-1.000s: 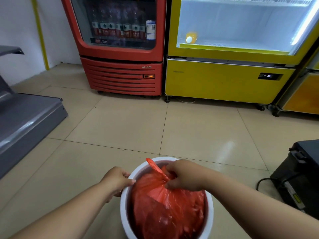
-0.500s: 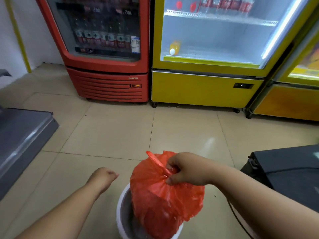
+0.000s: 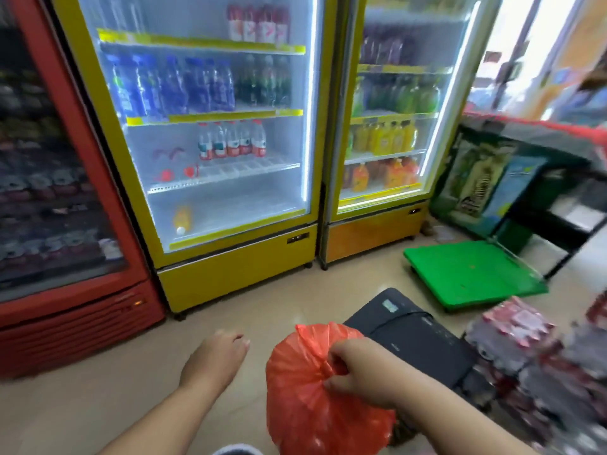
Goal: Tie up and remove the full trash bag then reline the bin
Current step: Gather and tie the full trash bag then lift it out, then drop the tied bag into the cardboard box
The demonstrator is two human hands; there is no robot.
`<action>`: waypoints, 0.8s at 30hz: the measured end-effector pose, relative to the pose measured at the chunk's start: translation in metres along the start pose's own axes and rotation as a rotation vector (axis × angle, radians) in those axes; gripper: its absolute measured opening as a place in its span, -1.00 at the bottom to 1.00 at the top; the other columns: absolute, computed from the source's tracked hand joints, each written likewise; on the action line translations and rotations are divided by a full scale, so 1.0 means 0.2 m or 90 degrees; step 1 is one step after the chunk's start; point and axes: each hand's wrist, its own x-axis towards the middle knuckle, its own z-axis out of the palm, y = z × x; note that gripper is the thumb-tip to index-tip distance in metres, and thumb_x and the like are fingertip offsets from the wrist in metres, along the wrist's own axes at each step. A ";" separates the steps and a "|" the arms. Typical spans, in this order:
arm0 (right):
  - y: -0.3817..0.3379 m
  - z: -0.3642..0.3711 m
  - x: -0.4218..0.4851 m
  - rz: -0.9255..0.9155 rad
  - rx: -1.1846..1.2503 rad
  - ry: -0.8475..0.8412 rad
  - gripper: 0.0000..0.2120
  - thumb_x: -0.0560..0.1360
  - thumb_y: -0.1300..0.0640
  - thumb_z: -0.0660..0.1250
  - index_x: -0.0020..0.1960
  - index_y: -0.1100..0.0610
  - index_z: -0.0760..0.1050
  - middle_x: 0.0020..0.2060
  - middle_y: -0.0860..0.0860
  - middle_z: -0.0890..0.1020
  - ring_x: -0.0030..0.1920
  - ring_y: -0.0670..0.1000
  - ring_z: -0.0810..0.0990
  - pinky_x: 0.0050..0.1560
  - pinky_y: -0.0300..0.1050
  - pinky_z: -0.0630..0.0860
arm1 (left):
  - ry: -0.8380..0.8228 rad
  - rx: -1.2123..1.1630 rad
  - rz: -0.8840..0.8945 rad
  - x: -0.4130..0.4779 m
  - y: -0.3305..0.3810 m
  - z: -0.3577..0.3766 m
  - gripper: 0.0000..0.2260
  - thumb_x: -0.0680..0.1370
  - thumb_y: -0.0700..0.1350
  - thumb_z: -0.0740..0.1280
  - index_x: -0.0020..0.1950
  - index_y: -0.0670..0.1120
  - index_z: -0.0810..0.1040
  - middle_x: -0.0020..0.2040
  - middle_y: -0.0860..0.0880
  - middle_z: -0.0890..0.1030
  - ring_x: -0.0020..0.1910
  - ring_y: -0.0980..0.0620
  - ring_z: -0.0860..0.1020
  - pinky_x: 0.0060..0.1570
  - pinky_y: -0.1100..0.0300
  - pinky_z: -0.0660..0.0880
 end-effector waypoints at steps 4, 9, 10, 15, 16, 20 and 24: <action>0.09 -0.14 -0.38 0.130 0.002 0.110 -0.88 0.48 0.04 0.30 -0.07 0.07 0.46 -0.17 0.05 0.49 -0.12 0.06 0.46 -0.20 -0.11 0.35 | -0.006 0.088 0.222 -0.08 0.50 -0.09 -0.64 0.57 0.08 0.16 0.29 -0.02 0.50 0.31 -0.02 0.52 0.27 -0.02 0.48 0.22 0.08 0.44; 0.25 -0.19 -0.89 0.311 0.005 0.202 -0.85 0.48 0.08 0.30 -0.02 0.14 0.51 0.06 0.18 0.60 0.09 0.16 0.56 -0.04 -0.09 0.42 | -0.020 0.140 0.444 -0.34 1.09 -0.04 -0.64 0.58 0.08 0.16 0.29 -0.02 0.50 0.29 -0.04 0.53 0.25 -0.04 0.50 0.19 0.07 0.47; 0.28 -0.19 -1.00 0.342 0.015 0.222 -0.85 0.48 0.10 0.30 -0.01 0.14 0.52 0.08 0.19 0.60 0.11 0.16 0.56 0.00 -0.09 0.44 | -0.031 0.142 0.485 -0.42 1.20 -0.01 -0.65 0.58 0.08 0.16 0.29 -0.02 0.50 0.29 -0.05 0.52 0.25 -0.06 0.50 0.19 0.05 0.47; 0.43 -0.14 -1.61 0.504 0.066 0.315 -0.82 0.45 0.14 0.31 0.02 0.18 0.54 0.11 0.19 0.61 0.14 0.17 0.56 0.05 -0.09 0.46 | -0.083 0.166 0.690 -0.95 1.70 0.20 -0.66 0.57 0.04 0.20 0.26 -0.09 0.51 0.27 -0.16 0.52 0.26 -0.14 0.48 0.19 0.05 0.43; 0.45 -0.12 -1.75 0.536 0.078 0.328 -0.82 0.46 0.14 0.31 0.03 0.18 0.53 0.12 0.19 0.61 0.15 0.16 0.56 0.06 -0.10 0.45 | -0.092 0.166 0.729 -1.07 1.79 0.24 -0.66 0.57 0.05 0.20 0.24 -0.09 0.52 0.25 -0.17 0.53 0.24 -0.15 0.49 0.19 0.03 0.44; 0.53 -0.01 -2.31 0.676 0.112 0.379 -0.79 0.46 0.09 0.32 0.04 0.18 0.52 0.13 0.19 0.59 0.17 0.17 0.55 0.09 -0.08 0.46 | -0.117 0.170 0.880 -1.60 2.09 0.42 -0.68 0.56 0.05 0.21 0.21 -0.09 0.52 0.21 -0.16 0.54 0.20 -0.19 0.50 0.15 0.00 0.46; 0.56 0.14 -2.94 0.805 0.154 0.421 -0.82 0.48 0.07 0.31 0.03 0.13 0.52 0.14 0.18 0.59 0.15 0.16 0.56 0.07 -0.09 0.46 | -0.138 0.172 1.040 -2.21 2.32 0.63 -0.65 0.57 0.09 0.17 0.23 -0.07 0.52 0.21 -0.09 0.54 0.20 -0.13 0.50 0.16 0.00 0.47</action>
